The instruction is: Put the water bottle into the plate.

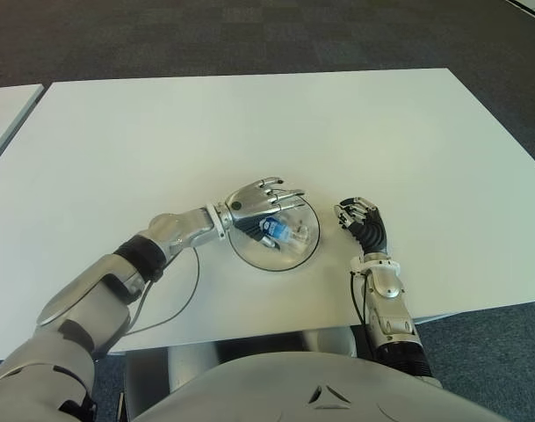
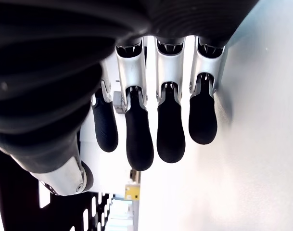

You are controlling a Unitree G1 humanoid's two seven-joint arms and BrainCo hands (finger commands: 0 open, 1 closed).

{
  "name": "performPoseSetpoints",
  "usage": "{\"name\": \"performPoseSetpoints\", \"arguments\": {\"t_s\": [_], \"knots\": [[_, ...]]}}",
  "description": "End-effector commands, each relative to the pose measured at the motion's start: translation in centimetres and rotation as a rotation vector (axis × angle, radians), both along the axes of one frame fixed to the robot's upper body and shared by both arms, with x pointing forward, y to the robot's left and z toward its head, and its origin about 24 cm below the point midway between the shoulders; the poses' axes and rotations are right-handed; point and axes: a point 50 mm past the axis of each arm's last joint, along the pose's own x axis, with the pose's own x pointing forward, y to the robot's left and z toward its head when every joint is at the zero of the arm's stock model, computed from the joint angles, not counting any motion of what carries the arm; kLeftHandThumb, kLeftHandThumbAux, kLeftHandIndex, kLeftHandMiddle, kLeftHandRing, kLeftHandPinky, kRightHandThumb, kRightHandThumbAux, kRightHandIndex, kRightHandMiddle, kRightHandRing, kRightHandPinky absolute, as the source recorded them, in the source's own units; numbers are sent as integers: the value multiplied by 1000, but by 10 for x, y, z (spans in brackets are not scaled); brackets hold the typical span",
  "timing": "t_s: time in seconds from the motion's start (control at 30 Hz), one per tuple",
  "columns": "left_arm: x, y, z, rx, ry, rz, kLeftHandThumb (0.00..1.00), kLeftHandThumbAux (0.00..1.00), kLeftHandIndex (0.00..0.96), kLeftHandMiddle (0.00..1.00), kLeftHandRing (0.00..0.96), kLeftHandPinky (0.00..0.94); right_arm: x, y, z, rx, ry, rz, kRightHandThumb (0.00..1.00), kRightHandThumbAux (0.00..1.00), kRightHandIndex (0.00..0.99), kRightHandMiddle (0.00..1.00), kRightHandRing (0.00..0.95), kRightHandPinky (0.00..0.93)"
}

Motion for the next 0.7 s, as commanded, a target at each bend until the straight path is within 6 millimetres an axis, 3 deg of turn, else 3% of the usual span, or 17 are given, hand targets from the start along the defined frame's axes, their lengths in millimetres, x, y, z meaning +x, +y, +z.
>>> {"name": "performPoseSetpoints", "arguments": {"t_s": [0.03, 0.7], "knots": [[6, 2, 8, -66, 12, 46, 21, 362, 0, 0, 0, 0, -5, -1, -10, 15, 56, -3, 705, 729, 433, 639, 631, 634], [4, 10, 18, -561, 100, 271, 0, 381, 0, 0, 0, 0, -5, -2, -9, 5, 65, -9, 705, 729, 434, 642, 650, 662]]}}
